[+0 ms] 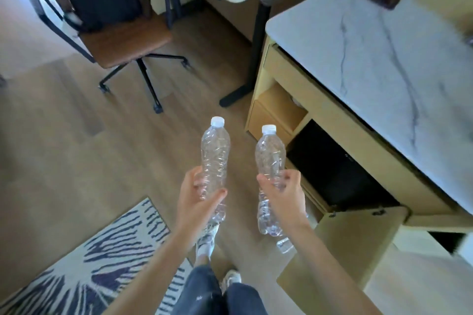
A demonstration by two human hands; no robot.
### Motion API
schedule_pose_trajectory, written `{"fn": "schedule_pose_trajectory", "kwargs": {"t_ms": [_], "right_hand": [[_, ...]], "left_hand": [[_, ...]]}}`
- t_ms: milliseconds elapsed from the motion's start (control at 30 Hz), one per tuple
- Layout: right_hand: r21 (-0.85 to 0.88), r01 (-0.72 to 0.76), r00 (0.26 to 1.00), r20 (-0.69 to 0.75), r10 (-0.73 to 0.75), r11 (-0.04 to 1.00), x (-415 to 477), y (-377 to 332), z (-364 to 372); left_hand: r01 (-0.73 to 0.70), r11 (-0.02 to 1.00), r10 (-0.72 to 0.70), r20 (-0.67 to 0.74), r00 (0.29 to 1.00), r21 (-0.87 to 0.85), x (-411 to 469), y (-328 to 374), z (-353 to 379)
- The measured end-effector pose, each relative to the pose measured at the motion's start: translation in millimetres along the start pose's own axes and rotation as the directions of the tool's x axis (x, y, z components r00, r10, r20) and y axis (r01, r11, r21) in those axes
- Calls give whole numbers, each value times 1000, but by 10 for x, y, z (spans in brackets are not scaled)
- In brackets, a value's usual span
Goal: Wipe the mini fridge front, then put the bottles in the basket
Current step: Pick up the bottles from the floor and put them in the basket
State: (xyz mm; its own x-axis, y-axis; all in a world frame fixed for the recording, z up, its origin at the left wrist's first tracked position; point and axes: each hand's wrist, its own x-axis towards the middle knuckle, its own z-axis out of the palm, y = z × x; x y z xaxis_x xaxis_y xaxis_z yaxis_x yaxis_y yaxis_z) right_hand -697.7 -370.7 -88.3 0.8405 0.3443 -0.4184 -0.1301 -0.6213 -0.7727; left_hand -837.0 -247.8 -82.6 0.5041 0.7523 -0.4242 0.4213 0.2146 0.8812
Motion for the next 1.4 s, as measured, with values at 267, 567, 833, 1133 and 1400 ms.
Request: {"fn": "schedule_pose_trajectory", "kwargs": {"t_ms": [267,567,833,1133,1400], "right_hand": [[4,106,994,40,-106,994,-833,-368,-336],[0,184,982,48,-183,983,-790,-718,-380],[11,219,974,58,-220,976,-62,-1353,61],[73,193,981,-23,-192,978,1131,-2651,724],[114,215,975,-90,-205,970,2020,-3554,925]], "left_hand": [[-100,994,97,-62,993,-49,-773,392,-313],[-179,976,166,-110,980,-125,-737,747,-495],[-196,972,176,-146,973,-133,214,1098,-734],[-226,967,217,-81,973,-120,1902,1994,-1211],[-255,961,256,-1,967,-105,3143,2841,-1326]]}}
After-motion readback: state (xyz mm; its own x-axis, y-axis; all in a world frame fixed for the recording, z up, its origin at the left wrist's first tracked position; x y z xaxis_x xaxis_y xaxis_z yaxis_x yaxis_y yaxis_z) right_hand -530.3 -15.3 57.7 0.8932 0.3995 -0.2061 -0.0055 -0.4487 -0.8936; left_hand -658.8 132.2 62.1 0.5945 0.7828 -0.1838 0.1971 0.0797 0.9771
